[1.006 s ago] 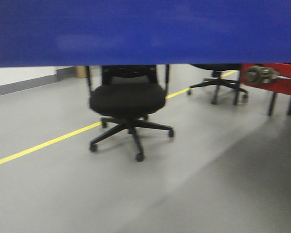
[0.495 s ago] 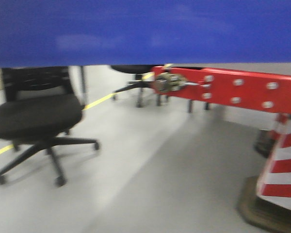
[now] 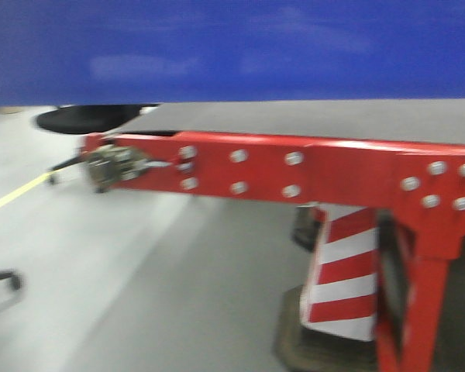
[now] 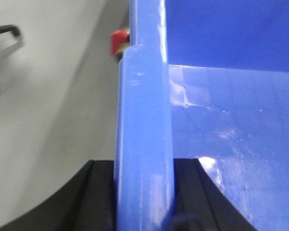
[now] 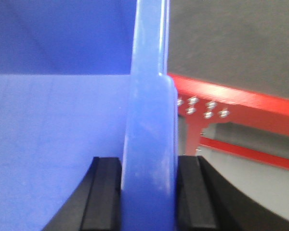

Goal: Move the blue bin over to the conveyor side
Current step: 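Carry the held blue bin with both grippers while driving to the conveyor, then lower the blue bin with both grippers onto the grey conveyor belt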

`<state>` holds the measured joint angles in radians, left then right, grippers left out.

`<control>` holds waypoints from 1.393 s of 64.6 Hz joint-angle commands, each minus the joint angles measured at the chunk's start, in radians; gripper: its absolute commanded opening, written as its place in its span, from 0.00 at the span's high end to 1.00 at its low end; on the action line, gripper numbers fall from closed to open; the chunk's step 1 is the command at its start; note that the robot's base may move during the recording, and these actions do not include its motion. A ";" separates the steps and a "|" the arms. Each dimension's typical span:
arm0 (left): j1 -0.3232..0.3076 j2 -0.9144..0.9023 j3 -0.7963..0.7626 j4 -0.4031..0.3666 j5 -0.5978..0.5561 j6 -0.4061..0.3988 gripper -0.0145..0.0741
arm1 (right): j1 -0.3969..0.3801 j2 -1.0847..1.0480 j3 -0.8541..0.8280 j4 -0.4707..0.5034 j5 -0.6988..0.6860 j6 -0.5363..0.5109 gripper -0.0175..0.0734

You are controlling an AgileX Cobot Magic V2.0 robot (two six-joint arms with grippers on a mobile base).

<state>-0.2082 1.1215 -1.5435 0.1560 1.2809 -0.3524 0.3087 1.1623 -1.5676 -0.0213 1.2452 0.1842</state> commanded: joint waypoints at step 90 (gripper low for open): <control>-0.007 -0.020 -0.014 0.015 -0.079 0.000 0.86 | 0.001 -0.021 -0.013 -0.019 -0.086 -0.008 0.90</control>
<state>-0.2082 1.1215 -1.5435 0.1541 1.2809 -0.3524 0.3087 1.1623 -1.5676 -0.0235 1.2452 0.1842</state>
